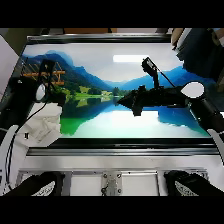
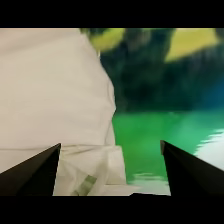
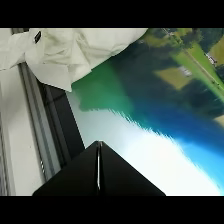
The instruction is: Fold the clothes and pants, and hang the long-sleeved shirts on hangers.
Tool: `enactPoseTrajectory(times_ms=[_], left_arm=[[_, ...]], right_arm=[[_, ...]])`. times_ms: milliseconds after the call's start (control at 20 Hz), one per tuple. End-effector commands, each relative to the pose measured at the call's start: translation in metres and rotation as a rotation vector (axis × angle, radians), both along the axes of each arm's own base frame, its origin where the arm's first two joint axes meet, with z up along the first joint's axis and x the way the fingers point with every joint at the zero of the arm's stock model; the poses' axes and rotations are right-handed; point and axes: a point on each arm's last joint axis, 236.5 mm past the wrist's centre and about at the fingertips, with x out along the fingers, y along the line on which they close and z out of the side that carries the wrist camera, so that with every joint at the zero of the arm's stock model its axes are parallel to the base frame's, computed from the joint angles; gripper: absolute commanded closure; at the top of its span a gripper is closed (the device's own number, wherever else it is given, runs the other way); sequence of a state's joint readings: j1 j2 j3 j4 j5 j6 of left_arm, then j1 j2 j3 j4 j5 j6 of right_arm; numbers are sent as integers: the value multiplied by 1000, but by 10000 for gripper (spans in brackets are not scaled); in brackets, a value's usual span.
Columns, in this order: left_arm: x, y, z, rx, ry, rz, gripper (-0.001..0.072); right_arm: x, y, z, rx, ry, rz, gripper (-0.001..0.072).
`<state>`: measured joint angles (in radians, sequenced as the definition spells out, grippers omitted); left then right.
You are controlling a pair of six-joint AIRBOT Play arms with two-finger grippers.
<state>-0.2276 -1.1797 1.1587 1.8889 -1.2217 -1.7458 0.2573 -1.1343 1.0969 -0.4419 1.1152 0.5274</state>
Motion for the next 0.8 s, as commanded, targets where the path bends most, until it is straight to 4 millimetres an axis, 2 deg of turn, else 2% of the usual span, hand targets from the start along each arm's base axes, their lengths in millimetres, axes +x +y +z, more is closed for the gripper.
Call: enactPoseTrajectory(times_ms=[0, 100, 200, 400, 500, 550, 600, 750], left_arm=[[-23, 40, -96, -7, 176, 99, -13], [-31, 46, -131, -3, 237, 103, -13], [-27, 46, -149, 3, 255, 90, -13], [-9, 41, -159, -14, 200, 64, -13], [2, 40, -152, -19, 170, 65, 417], [11, 39, -143, -21, 146, 65, 554], [23, 39, -130, -24, 116, 68, 640], [62, 17, -74, -29, 12, 29, 694]], right_arm=[[0, 0, 0, 0, 1, 1, 701], [0, 0, 0, 0, 1, 1, 700], [0, 0, 0, 0, 1, 1, 701], [0, 0, 0, 0, 1, 1, 700], [0, 0, 0, 0, 1, 1, 700], [0, 0, 0, 0, 1, 1, 701], [0, 0, 0, 0, 1, 1, 701], [0, 0, 0, 0, 1, 1, 700]])
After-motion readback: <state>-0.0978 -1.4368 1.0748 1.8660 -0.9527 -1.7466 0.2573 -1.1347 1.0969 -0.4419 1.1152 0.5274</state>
